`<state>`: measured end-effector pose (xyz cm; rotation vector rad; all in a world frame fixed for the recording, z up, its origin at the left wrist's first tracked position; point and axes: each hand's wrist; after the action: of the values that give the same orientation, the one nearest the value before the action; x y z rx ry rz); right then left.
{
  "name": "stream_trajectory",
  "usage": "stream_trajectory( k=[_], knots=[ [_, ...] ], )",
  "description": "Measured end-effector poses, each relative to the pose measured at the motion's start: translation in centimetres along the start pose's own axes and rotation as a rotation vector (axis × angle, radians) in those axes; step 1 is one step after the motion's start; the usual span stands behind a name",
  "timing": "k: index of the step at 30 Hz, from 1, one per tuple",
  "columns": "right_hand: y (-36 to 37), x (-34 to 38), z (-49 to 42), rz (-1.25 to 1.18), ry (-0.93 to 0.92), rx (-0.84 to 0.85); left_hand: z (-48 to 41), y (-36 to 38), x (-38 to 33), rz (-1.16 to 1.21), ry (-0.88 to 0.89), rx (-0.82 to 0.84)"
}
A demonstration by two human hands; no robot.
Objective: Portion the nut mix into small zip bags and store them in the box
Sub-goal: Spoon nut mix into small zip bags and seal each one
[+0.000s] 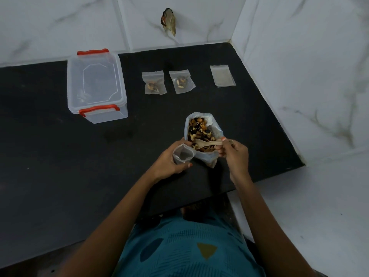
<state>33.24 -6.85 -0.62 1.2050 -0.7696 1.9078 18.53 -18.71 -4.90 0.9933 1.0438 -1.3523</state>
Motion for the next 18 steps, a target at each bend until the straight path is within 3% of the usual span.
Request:
stream_trajectory(
  k=[8, 18],
  knots=[
    [-0.6, -0.1, -0.3, -0.090, 0.028, -0.025, 0.2, -0.2, 0.1, -0.040, 0.006, 0.004],
    [0.6, 0.0, 0.4, 0.109, -0.035, 0.024, 0.3, -0.1, -0.3, 0.004, 0.001, -0.019]
  ],
)
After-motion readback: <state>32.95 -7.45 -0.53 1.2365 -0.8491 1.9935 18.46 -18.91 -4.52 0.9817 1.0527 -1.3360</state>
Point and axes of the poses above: each hand's wrist, its own z-axis away from the middle knuckle, its own y-axis out of the palm, x = y × z, and after that the axes turned 15 degrees about x, right-handed
